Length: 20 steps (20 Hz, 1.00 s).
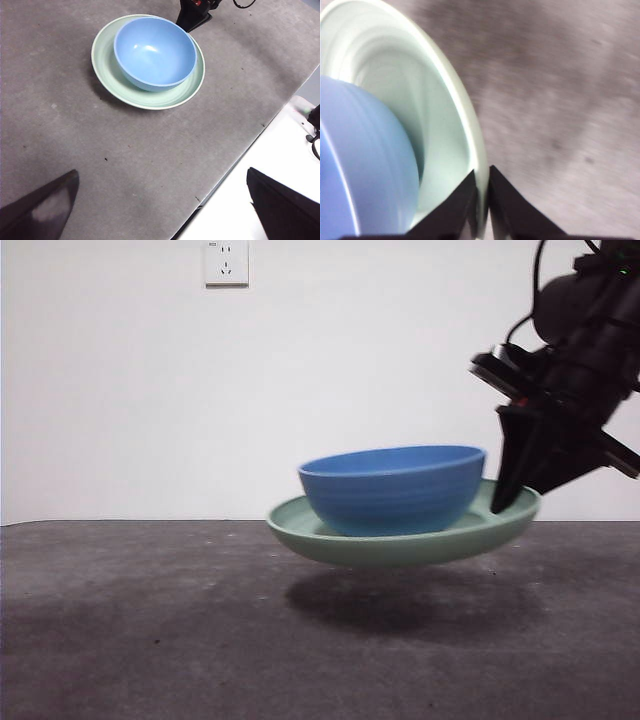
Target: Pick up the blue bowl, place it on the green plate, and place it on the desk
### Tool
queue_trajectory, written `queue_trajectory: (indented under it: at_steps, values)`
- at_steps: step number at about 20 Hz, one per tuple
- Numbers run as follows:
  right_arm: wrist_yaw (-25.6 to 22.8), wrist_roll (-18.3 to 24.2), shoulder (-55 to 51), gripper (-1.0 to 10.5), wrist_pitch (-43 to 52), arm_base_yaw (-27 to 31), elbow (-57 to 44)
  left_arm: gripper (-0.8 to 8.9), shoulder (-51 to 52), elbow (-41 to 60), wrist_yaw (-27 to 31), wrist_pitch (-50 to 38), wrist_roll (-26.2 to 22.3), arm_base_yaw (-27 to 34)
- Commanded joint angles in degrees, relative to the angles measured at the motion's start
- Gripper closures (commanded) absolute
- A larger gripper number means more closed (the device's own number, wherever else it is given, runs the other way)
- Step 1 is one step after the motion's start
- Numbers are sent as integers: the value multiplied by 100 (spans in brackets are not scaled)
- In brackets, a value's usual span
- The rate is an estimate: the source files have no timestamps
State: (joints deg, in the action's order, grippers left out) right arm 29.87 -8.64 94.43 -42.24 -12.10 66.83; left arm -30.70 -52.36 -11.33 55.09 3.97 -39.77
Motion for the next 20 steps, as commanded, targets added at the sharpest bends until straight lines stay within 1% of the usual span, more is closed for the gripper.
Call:
queue_trajectory:
  at_steps: [1,3,6,8,12,16,19,20]
  values:
    - [55,-404,37,939,177,-273,116,188,-24,-57,20,-52,9,-37]
    - [-28,-737,39,939,439,-568,114,188,-24,-57,20,-76,-9,-37]
    - [-55,-1189,155,939,1078,-1027,111,188,-24,-57,20,-107,-90,-37]
    - [-52,-1349,313,939,1276,-1239,111,188,-24,-57,20,-107,-96,-37]
    - [-195,-1335,721,939,1268,-1504,111,188,-24,-57,20,-101,-96,-37]
    - [-247,-1333,984,939,1261,-1526,111,188,-22,-57,20,-68,-92,-37]
    - [-496,-1300,1010,939,1222,-1526,109,188,-22,-57,20,-63,-92,-37]
    - [-483,-1303,1010,938,1217,-1526,111,188,-22,-57,20,-63,-92,-37]
